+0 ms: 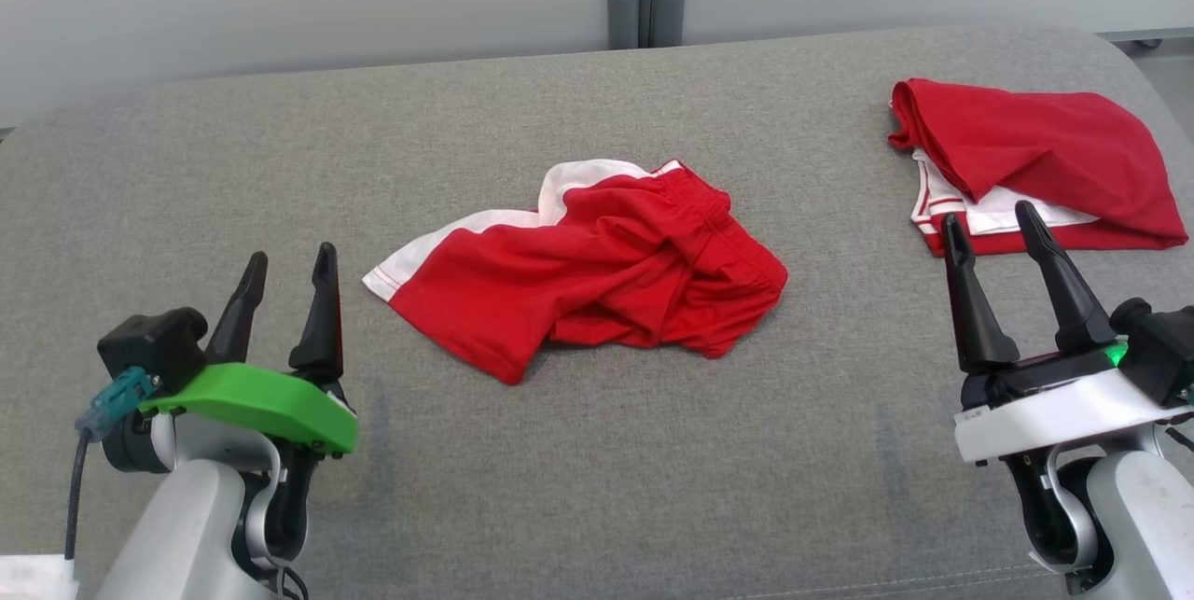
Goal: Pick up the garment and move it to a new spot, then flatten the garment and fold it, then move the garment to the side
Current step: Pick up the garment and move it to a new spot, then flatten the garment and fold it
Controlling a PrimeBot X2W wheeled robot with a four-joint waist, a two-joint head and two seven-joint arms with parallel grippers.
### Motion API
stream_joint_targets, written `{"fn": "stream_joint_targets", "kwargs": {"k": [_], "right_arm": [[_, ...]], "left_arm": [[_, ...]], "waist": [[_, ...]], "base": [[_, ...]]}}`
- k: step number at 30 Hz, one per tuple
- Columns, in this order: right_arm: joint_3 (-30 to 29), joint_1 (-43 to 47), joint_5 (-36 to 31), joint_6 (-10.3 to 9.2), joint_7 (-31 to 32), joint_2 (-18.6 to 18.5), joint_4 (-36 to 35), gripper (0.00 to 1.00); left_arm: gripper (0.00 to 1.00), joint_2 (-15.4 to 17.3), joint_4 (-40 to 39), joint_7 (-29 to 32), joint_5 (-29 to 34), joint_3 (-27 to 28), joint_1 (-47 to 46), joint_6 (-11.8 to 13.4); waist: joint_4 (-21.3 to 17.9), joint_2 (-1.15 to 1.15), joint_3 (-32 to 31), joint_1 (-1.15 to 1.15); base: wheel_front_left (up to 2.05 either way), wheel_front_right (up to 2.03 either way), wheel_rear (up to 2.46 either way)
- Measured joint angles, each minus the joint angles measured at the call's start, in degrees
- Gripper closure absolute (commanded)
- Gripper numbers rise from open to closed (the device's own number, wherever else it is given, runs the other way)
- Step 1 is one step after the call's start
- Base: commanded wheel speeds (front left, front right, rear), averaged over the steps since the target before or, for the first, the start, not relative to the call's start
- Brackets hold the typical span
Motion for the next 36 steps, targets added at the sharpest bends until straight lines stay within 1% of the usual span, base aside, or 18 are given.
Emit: {"fn": "stream_joint_targets", "kwargs": {"k": [6, 8, 11, 28, 32, 36], "right_arm": [[-0.41, 0.94, 0.03, -0.25, 0.0, 0.11, -0.09, 0.0], [-1.07, 1.02, 0.37, -0.66, 0.0, 0.11, -0.1, 0.0], [-1.15, 1.02, 0.41, -0.66, 0.0, 0.07, -0.12, 0.0], [-0.42, 1.06, 1.13, -0.46, 0.14, 0.09, -0.31, 0.0], [0.91, 0.77, 2.94, 0.91, 3.55, 0.16, 0.34, 0.0], [1.65, -1.64, 6.22, 1.49, 7.84, 1.37, 1.83, 0.0]], "left_arm": [[0.0, 0.16, -2.12, -0.66, 2.09, -0.38, 3.69, 0.54], [0.0, 0.01, -2.35, -0.67, 2.12, -0.56, 4.54, 0.63], [0.0, 0.04, -3.71, -0.75, 2.13, -0.32, 5.2, 1.12], [0.0, 0.23, -8.16, -1.14, 3.33, -0.13, 8.08, 1.92], [0.0, 0.36, -9.72, 0.26, 3.33, -0.53, 8.17, 1.92], [0.0, 0.42, -10.99, 1.99, 3.33, -1.9, 7.98, 1.92]], "waist": [[0.29, 0.0, -0.2, 0.0], [0.5, 0.0, -0.25, 0.0], [0.78, 0.0, -0.37, 0.0], [1.02, 0.0, -0.29, 0.0], [1.02, 0.0, 0.53, 0.0], [1.14, 0.0, 1.97, 0.0]], "base": [[0.0, 0.0, 0.0], [0.0, 0.0, 0.0], [0.0, 0.0, 0.0], [0.0, 0.0, 0.0], [0.0, 0.0, 0.0], [0.0, 0.0, 0.0]]}}
